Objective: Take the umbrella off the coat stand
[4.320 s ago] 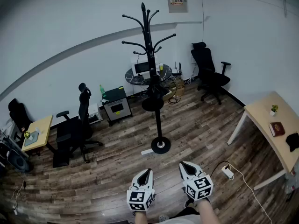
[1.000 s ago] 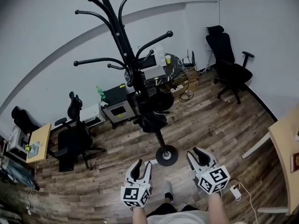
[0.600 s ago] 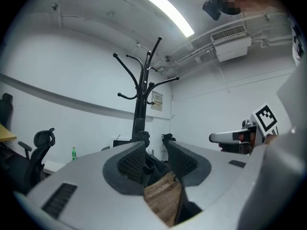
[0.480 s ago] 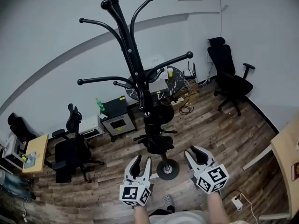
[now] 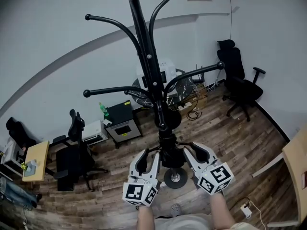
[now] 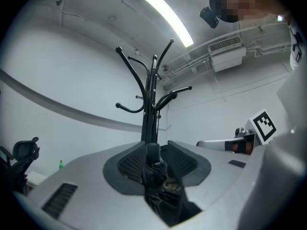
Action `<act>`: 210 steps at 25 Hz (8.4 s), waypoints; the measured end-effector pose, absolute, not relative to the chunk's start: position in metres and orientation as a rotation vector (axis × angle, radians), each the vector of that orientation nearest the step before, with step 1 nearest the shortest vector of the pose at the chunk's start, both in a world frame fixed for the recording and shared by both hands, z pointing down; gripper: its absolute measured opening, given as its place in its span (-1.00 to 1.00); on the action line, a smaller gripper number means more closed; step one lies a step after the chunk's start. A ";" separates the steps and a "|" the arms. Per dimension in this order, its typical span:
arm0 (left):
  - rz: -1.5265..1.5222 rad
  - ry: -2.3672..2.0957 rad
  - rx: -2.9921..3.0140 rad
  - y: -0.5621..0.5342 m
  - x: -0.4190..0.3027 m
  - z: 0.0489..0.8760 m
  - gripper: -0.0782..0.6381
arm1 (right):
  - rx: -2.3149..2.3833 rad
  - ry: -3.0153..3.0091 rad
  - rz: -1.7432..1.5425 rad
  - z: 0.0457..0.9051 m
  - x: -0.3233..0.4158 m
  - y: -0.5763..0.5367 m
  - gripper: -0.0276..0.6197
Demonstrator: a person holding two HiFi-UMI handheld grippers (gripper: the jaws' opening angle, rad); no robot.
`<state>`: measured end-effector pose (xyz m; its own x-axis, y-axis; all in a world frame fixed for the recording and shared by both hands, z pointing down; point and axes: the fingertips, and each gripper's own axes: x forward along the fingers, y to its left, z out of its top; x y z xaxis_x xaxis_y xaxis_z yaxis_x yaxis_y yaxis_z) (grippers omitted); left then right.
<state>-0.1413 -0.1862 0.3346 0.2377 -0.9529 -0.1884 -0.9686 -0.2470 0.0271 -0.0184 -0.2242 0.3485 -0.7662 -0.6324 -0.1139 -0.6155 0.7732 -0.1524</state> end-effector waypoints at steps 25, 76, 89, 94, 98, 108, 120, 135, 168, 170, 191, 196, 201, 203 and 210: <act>0.222 1.319 -2.668 -0.280 -0.123 0.270 -0.43 | -0.655 2.993 0.010 0.299 -0.101 -0.277 -0.58; 0.114 1.320 -2.642 -0.284 -0.116 0.244 -0.73 | -0.697 2.942 0.103 0.263 -0.085 -0.278 -0.85; 0.080 1.307 -2.580 -0.268 -0.119 0.233 -0.73 | -0.675 2.903 0.109 0.246 -0.077 -0.270 -0.85; 0.064 1.303 -2.538 -0.262 -0.119 0.227 -0.73 | -0.670 2.885 0.115 0.239 -0.078 -0.268 -0.85; 0.063 1.301 -2.532 -0.258 -0.121 0.225 -0.73 | -0.662 2.878 0.113 0.236 -0.077 -0.265 -0.85; 0.068 1.276 -2.527 -0.249 -0.119 0.217 -0.73 | -0.674 2.866 0.128 0.228 -0.077 -0.258 -0.85; 0.145 1.225 -2.571 -0.237 -0.117 0.207 -0.73 | -0.688 2.859 0.185 0.219 -0.074 -0.243 -0.85; 0.187 1.163 -2.566 -0.213 -0.109 0.198 -0.73 | -0.663 2.849 0.200 0.214 -0.070 -0.222 -0.85; 0.125 1.363 -2.766 -0.219 -0.125 0.335 -0.73 | -0.693 2.899 -0.229 0.352 -0.083 -0.222 -0.86; 0.139 1.376 -2.774 -0.219 -0.125 0.343 -0.73 | -0.699 2.888 -0.254 0.358 -0.084 -0.220 -0.86; 0.026 1.488 -2.867 -0.218 -0.096 0.452 -0.72 | -0.923 2.914 -0.387 0.456 -0.054 -0.217 -0.86; -0.034 1.514 -2.846 -0.213 -0.087 0.470 -0.73 | -0.925 2.884 -0.484 0.473 -0.044 -0.214 -0.86; -0.053 1.529 -2.823 -0.210 -0.085 0.478 -0.73 | -0.923 2.878 -0.506 0.484 -0.044 -0.211 -0.86; -0.065 1.528 -2.826 -0.210 -0.084 0.482 -0.72 | -0.932 2.887 -0.503 0.488 -0.044 -0.210 -0.86; -0.052 1.580 -2.831 -0.208 -0.087 0.496 -0.73 | -0.959 2.949 -0.479 0.502 -0.048 -0.209 -0.85</act>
<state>-0.0873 -0.2077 0.4958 0.5258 -0.8471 0.0771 -0.8504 -0.5211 0.0727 -0.0484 -0.2085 0.5023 -0.8131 -0.5751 0.0898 -0.5740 0.7666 -0.2878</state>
